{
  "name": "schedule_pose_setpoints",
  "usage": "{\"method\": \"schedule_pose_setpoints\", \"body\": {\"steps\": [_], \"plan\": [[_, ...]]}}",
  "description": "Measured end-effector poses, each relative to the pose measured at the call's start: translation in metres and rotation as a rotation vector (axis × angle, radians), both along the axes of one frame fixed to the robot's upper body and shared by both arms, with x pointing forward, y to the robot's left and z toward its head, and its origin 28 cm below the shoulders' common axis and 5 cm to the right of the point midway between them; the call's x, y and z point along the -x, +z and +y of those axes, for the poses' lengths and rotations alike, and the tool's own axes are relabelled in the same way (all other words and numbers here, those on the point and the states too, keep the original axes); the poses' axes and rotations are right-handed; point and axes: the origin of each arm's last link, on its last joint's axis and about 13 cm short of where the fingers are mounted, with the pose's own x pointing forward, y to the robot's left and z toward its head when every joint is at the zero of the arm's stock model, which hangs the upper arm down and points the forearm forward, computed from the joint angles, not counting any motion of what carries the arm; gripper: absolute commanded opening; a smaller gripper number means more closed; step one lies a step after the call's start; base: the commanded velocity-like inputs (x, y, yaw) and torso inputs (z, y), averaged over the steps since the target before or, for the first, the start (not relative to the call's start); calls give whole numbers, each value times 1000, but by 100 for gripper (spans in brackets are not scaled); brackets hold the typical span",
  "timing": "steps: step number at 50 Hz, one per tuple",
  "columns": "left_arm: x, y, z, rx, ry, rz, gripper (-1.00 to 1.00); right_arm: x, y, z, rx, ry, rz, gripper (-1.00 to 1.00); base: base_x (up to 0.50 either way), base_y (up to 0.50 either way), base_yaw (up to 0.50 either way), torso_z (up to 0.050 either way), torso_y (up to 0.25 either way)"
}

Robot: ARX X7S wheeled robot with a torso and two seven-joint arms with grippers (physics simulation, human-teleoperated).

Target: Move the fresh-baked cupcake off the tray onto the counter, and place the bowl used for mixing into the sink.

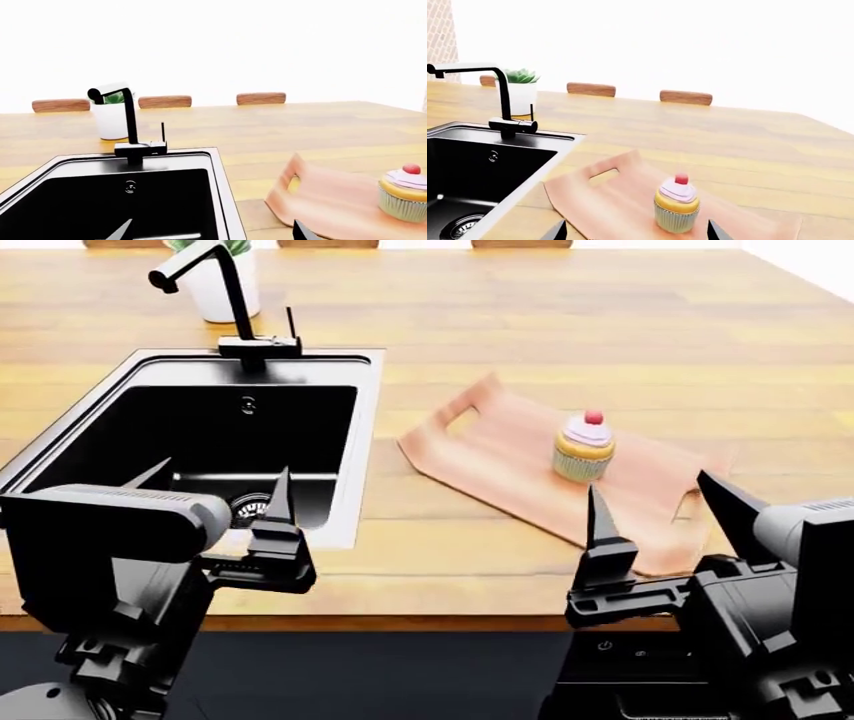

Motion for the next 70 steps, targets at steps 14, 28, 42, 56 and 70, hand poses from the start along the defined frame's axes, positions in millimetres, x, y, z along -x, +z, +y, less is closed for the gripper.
{"method": "schedule_pose_setpoints", "body": {"steps": [14,28,42,56,70], "plan": [[0,0,0,-3,3,5,100,0,0,-1,-5,0,-1,100,264,0,0,0,1],[-1,-1,0,-2,6,7,100,-1,-3,-1,-8,-11,4,100,231,0,0,0,0],[-1,-1,0,-6,6,6,100,-3,-5,-2,-11,-30,9,100,5,0,0,0,0],[-2,0,1,-9,3,3,100,-38,7,-8,-29,-104,167,100,0,0,0,0,0],[-5,-1,-1,-9,-5,9,100,-74,10,-10,-25,-124,298,100,0,0,0,0,0]]}}
